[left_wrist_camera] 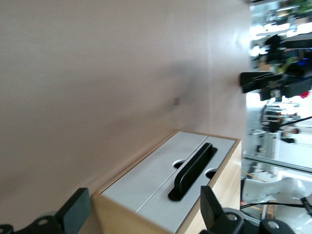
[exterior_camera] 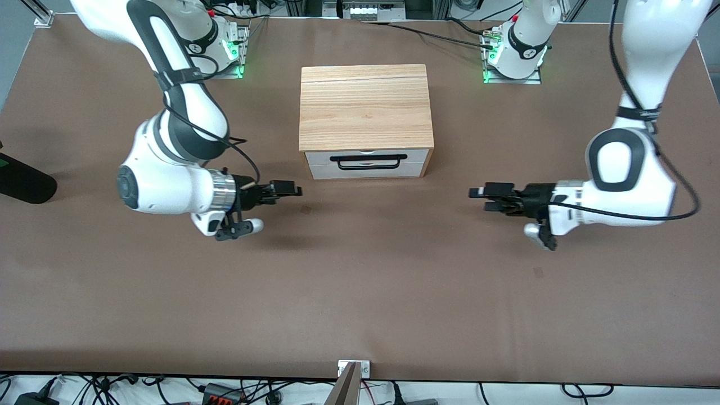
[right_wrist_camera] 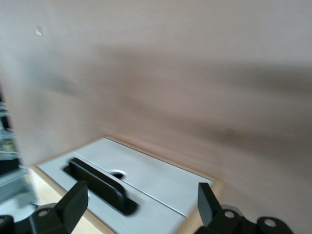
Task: Pull top drawer with both arms simultaneously
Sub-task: 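Reach both grippers to the black drawer handle and close on it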
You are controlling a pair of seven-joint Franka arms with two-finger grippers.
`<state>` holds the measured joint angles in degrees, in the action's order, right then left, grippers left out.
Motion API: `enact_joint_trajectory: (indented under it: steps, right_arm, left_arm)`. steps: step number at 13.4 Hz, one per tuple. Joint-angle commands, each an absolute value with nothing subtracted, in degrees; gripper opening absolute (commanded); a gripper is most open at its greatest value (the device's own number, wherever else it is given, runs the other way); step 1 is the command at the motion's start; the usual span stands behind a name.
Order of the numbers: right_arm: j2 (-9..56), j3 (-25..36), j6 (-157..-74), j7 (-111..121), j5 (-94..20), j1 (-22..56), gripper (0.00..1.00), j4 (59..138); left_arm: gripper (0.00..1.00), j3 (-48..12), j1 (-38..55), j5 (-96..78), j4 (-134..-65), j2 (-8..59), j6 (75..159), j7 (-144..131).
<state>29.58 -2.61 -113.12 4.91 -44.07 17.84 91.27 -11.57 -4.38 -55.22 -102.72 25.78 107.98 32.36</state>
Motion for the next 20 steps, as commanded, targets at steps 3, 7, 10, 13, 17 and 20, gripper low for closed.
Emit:
enact_joint_trajectory:
  steps: [3,7,10,13,17,20]
  right_arm:
    - [33.4,-2.4,-114.1,13.8,-55.3,19.3,1.00,91.9]
    - [35.1,-2.5,-113.4,24.7,-67.5,19.5,1.00,93.8]
    - [36.0,-3.3,-112.1,32.1,-75.6,19.7,1.00,97.1]
    - [39.6,-3.3,-101.5,41.5,-88.3,19.0,1.00,99.1]
    - [41.6,-3.3,-98.0,46.4,-89.8,18.8,1.00,100.5]
    - [41.6,-3.3,-97.8,48.0,-89.8,19.3,1.00,102.1]
  left_arm:
    - [1.00,-13.4,-4.5,-73.8,-114.8,24.0,110.4,46.3]
    - [1.00,-17.1,-4.7,-87.2,-120.4,24.4,109.9,56.0]
    - [1.00,-18.4,-4.8,-91.9,-121.1,25.7,109.8,57.6]
    - [1.00,-20.3,-5.0,-99.1,-122.7,30.6,108.0,66.2]
    - [0.99,-21.8,-5.2,-102.4,-123.2,33.5,105.1,67.0]
    - [0.97,-24.2,-5.3,-106.0,-124.6,33.5,104.9,67.0]
